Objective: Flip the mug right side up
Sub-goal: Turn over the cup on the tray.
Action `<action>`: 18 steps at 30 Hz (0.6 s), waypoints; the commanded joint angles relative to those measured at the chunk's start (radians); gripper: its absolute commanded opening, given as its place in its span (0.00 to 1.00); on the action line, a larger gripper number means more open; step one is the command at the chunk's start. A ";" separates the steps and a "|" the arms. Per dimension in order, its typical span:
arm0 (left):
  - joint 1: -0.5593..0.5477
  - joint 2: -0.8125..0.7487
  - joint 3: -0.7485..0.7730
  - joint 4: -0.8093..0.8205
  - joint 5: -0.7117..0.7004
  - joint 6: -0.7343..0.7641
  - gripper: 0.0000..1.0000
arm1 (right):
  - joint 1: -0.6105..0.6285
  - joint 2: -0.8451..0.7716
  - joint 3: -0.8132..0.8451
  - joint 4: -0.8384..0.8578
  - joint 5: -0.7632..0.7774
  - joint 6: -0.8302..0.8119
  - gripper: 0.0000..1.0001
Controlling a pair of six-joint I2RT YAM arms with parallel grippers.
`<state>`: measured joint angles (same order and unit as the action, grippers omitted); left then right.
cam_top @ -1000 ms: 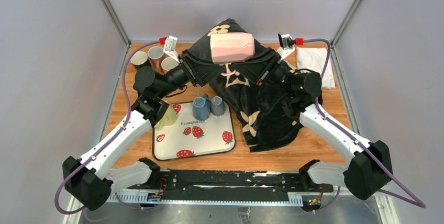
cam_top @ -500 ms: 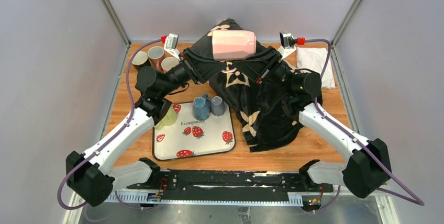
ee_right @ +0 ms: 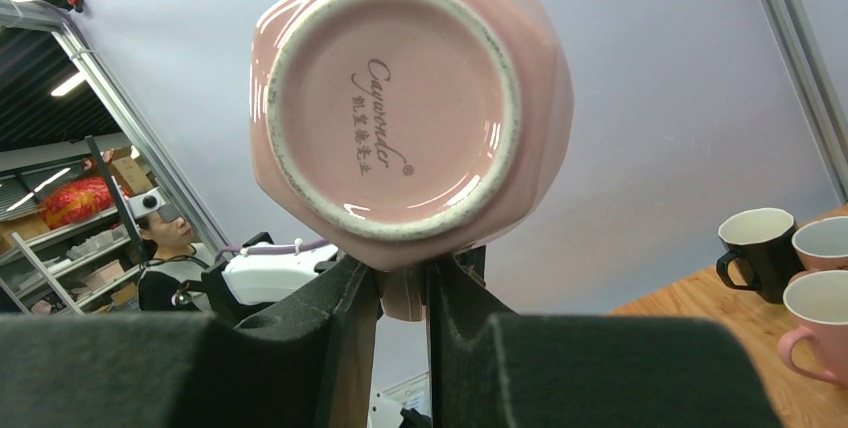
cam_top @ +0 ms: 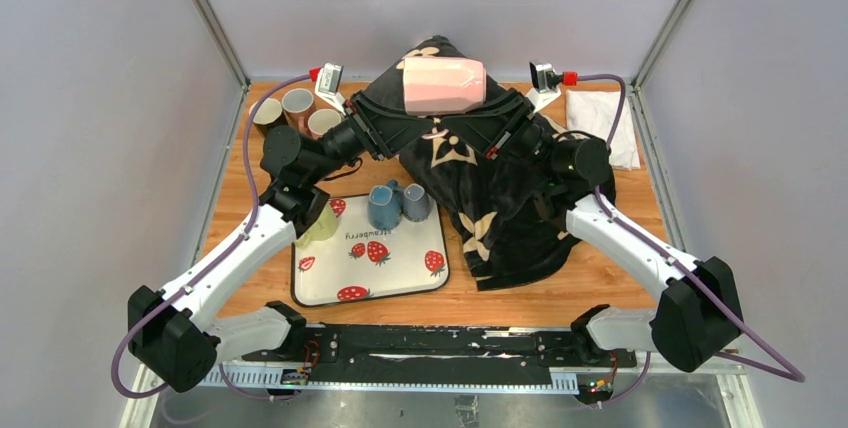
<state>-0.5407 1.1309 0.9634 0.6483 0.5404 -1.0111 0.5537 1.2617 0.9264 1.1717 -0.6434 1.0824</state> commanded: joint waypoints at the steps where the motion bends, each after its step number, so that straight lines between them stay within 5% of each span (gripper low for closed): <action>1: -0.011 0.004 0.034 0.045 0.000 -0.006 0.32 | 0.022 -0.004 0.037 0.094 -0.027 0.004 0.00; 18: -0.011 0.028 0.040 0.045 0.010 -0.023 0.00 | 0.025 -0.005 0.000 0.095 -0.012 -0.004 0.00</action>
<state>-0.5411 1.1404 0.9634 0.6586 0.5407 -1.0260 0.5556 1.2690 0.9257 1.1809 -0.6289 1.0859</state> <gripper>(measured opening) 0.247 0.246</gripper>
